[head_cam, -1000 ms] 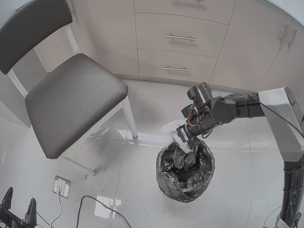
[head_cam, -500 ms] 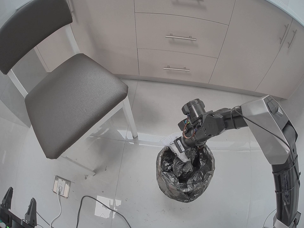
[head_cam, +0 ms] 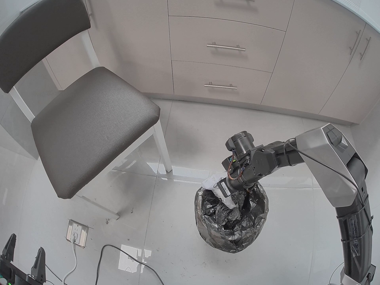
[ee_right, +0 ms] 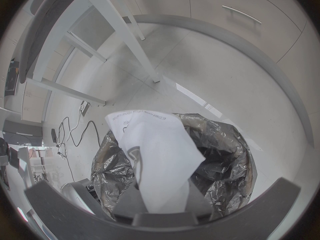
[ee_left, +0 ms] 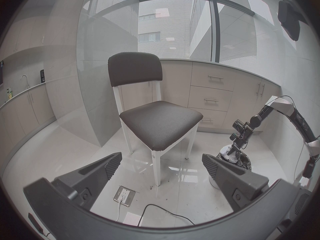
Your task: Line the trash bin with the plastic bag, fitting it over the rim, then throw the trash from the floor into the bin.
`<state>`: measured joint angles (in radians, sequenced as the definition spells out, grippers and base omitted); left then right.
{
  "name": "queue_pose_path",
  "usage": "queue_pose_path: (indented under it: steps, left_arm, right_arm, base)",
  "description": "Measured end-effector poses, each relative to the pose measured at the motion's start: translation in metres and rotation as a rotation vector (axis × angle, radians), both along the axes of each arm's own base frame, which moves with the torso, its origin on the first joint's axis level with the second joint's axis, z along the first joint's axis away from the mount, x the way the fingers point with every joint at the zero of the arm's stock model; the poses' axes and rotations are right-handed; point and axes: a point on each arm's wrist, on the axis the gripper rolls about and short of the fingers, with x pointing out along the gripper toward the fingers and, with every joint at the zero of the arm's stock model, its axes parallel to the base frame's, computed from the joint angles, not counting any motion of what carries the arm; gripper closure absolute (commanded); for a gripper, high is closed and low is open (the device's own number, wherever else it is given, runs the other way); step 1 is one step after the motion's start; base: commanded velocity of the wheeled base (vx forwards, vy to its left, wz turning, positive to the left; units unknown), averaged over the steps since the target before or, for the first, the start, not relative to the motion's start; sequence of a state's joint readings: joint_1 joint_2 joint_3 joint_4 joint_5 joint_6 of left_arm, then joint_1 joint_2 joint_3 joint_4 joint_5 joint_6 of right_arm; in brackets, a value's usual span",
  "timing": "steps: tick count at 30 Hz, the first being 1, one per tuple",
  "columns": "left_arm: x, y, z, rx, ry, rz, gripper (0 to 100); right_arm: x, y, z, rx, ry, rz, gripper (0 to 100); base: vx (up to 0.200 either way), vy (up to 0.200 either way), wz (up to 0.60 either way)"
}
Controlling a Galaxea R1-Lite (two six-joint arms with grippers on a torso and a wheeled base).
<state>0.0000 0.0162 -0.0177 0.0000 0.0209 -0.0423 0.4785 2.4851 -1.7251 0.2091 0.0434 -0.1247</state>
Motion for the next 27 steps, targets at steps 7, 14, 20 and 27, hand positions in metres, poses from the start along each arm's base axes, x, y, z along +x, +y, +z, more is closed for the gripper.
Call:
queue_pose_path:
  steps: [7, 14, 20, 27]
  left_arm:
    - [0.0000, 0.0000, 0.0000, 0.000, 0.000, 0.000, 0]
    - [0.0000, 0.0000, 0.0000, 0.000, 0.000, 0.000, 0]
    - [0.0000, 0.0000, 0.0000, 0.000, 0.000, 0.000, 0]
    - [0.0000, 0.0000, 0.0000, 0.000, 0.000, 0.000, 0]
  right_arm:
    - [-0.0008, 0.0001, -0.0040, -0.005, 0.010, 0.002, 100]
    - [-0.0007, 0.0002, -0.0066, -0.007, 0.015, 0.002, 0]
    - [0.0024, 0.0018, -0.0058, 0.008, -0.016, 0.003, 0]
    - [0.0017, 0.0017, -0.0085, 0.012, -0.023, 0.001, 0]
  base:
    - [0.000, 0.000, 0.00]
    - [0.000, 0.000, 0.00]
    - [0.000, 0.000, 0.00]
    - [0.000, 0.000, 0.00]
